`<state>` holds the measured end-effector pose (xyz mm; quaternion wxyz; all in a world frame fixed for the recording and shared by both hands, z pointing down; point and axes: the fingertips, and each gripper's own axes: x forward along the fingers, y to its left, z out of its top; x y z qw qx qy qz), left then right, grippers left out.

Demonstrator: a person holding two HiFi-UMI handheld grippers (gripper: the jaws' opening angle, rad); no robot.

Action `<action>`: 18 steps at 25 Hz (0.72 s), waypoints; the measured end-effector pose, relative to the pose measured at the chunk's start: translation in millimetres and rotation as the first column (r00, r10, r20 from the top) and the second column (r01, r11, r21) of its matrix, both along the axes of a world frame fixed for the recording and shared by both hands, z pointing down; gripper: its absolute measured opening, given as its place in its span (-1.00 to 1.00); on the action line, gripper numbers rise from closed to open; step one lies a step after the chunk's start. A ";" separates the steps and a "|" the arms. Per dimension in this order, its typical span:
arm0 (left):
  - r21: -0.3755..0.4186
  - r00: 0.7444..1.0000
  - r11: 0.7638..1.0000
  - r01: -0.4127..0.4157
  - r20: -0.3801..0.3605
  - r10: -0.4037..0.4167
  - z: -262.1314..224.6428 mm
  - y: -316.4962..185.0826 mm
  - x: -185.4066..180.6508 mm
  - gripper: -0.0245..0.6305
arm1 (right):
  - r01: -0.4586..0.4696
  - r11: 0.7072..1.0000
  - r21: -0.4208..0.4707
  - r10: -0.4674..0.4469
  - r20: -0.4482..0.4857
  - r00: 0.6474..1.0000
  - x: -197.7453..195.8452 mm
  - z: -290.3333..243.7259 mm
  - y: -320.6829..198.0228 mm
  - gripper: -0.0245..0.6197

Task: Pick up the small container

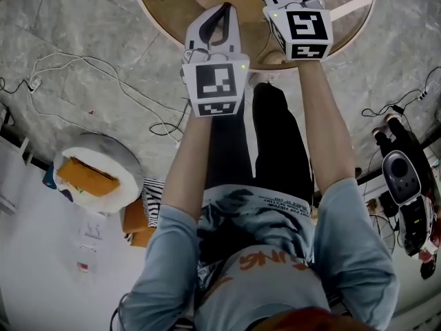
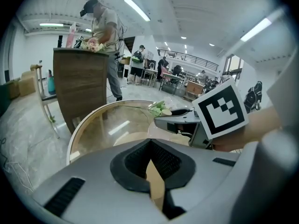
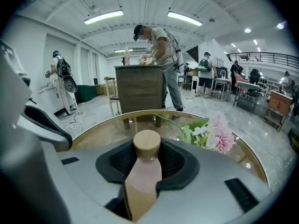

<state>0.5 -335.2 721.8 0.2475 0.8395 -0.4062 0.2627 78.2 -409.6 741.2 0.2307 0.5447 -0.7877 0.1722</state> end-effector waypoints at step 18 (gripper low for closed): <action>0.163 0.980 0.967 0.196 -0.060 -0.189 -126.4 32.4 -3.4 -0.85 | 0.044 0.999 0.007 -0.044 0.127 0.991 17.1 -132.7 68.1 -0.48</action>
